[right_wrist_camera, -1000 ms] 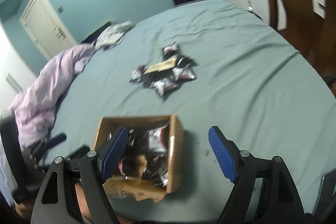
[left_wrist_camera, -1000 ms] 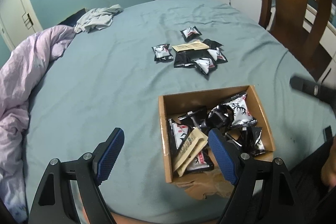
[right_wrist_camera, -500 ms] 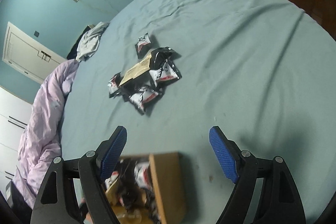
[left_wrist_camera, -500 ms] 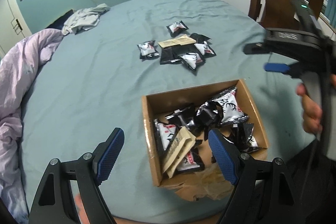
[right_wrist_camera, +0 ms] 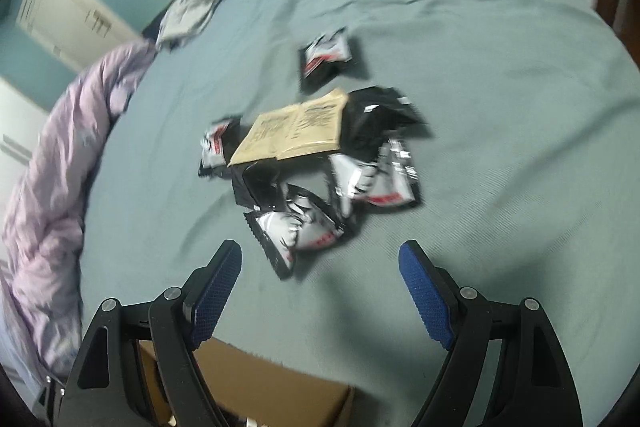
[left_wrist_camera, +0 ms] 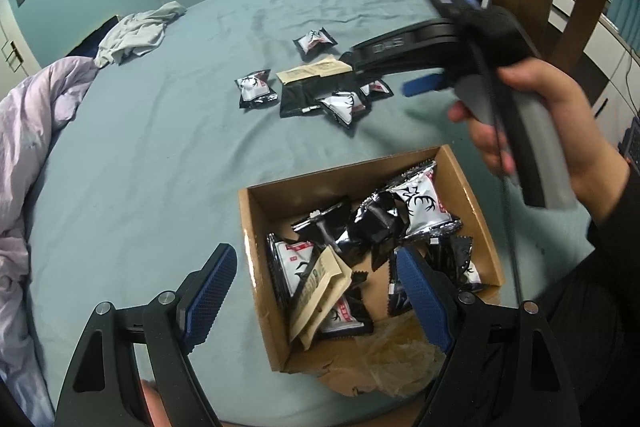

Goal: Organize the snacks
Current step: 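Move both open tools back toward the remaining packets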

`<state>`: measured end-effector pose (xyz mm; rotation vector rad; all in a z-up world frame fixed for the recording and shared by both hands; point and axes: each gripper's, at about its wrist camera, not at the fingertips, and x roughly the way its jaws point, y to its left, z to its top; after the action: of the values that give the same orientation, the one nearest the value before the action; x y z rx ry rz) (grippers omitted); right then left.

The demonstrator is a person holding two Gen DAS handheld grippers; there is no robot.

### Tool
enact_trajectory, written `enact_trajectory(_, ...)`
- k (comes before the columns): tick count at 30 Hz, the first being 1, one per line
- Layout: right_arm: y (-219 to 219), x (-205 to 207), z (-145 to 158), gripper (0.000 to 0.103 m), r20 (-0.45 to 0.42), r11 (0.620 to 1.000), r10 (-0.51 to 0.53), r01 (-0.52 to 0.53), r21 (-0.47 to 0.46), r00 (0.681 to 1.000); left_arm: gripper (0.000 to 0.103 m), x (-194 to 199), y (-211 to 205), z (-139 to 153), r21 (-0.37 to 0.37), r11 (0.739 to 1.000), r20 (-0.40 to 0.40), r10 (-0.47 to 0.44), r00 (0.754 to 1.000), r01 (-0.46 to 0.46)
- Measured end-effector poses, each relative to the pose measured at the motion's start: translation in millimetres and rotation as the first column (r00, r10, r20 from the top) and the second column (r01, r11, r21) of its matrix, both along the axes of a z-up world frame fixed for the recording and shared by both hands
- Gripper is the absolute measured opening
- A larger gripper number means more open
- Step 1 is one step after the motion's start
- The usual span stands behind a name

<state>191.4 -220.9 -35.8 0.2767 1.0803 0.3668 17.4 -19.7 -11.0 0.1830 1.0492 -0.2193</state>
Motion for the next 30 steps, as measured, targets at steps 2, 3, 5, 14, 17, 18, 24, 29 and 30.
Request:
enact_trajectory(2, 12, 13, -7, 0.081, -0.028, 0.997, 0.054, -0.055, -0.049, 0.998, 0.083, 2, -1, -1, 0.006, 1.0, -0.007, -0.003, 1.0, 0.003)
enact_trajectory(3, 18, 20, -11, 0.081, -0.045, 0.993, 0.077, -0.081, -0.084, 0.996, 0.083, 3, -1, -2, 0.007, 1.0, -0.011, -0.004, 1.0, 0.004)
enact_trajectory(5, 32, 31, -19, 0.081, -0.07, 0.983, 0.108, -0.117, -0.145, 0.992, 0.083, 4, 0, -4, -0.001, 1.0, -0.028, -0.008, 1.0, 0.008)
enact_trajectory(14, 60, 49, -32, 0.054, -0.062, 0.953, 0.188, -0.198, -0.229, 0.98, 0.083, 9, 6, -7, -0.03, 0.999, -0.044, 0.027, 0.999, -0.028)
enact_trajectory(17, 64, 44, -31, 0.032, -0.053, 0.939, 0.175, -0.183, -0.292, 0.983, 0.083, 7, 8, -4, -0.039, 0.998, -0.023, 0.043, 0.999, -0.044)
enact_trajectory(18, 65, 39, -28, 0.032, -0.046, 0.938, 0.174, -0.18, -0.296, 0.984, 0.083, 7, 9, -4, -0.04, 0.998, -0.017, 0.047, 0.999, -0.048)
enact_trajectory(24, 46, 2, 9, 0.031, 0.043, 0.981, 0.096, -0.087, -0.171, 0.994, 0.083, 6, 12, 0, -0.054, 0.997, 0.002, 0.054, 0.999, -0.054)
enact_trajectory(29, 7, -69, 34, 0.031, 0.059, 0.998, -0.068, 0.068, -0.012, 0.996, 0.083, 30, 30, 0, -0.185, 0.972, -0.107, 0.124, 0.986, -0.143)
enact_trajectory(30, 2, -82, 38, 0.031, 0.07, 0.997, -0.078, 0.078, 0.01, 0.994, 0.083, 36, 32, 0, -0.186, 0.971, -0.121, 0.127, 0.985, -0.148)
